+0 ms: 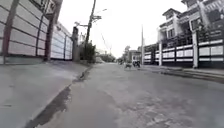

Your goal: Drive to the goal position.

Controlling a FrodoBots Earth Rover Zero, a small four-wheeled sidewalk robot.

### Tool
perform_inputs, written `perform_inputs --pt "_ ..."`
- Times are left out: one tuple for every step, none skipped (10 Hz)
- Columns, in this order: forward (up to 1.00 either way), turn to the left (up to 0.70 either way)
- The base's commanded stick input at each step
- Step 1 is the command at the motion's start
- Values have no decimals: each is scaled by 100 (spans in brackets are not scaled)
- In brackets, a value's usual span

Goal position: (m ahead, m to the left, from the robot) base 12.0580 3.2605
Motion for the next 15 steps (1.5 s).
perform_inputs --pt "100 0" --pt "100 0" --pt "100 0" --pt "100 0" --pt "100 0" --pt "100 0" --pt "100 0" --pt "100 0" --pt "100 0" --pt "100 0" --pt "100 14" --pt "100 32" --pt "100 33" --pt "100 18" --pt "100 4"
